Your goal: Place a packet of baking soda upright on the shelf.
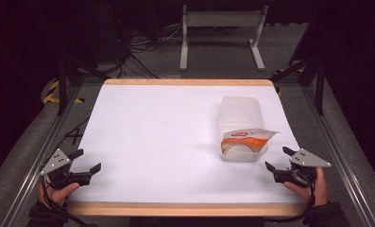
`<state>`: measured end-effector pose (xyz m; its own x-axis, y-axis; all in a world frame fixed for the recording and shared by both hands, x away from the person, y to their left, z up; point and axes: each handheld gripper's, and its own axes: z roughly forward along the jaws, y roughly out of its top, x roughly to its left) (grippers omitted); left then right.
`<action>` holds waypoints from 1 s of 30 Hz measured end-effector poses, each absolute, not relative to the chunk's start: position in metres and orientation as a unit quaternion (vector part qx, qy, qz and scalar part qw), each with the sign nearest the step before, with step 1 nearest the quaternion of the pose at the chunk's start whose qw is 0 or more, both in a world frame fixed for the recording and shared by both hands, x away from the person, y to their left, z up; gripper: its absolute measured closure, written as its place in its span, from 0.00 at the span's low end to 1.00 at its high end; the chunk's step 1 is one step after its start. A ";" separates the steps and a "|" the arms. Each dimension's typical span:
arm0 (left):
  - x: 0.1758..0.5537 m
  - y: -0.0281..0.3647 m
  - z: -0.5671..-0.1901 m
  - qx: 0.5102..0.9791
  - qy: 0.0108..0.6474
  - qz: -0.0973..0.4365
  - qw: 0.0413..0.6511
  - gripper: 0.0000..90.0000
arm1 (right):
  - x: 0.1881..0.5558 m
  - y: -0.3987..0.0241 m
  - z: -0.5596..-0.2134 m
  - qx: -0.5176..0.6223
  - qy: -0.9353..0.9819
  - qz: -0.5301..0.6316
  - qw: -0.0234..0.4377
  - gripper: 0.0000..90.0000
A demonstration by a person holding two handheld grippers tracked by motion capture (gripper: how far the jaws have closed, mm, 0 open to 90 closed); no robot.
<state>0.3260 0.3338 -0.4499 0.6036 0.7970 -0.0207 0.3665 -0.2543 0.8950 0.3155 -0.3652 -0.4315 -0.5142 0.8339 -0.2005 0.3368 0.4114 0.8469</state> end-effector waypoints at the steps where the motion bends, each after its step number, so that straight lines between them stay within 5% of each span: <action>1: 0.326 0.332 -0.449 0.760 0.380 0.227 0.475 0.10 | 0.315 -0.365 -0.431 0.376 0.777 0.391 0.318 0.17; 30: 0.333 0.305 -0.438 0.789 0.347 0.239 0.446 0.09 | 0.316 -0.362 -0.435 0.374 0.784 0.383 0.314 0.16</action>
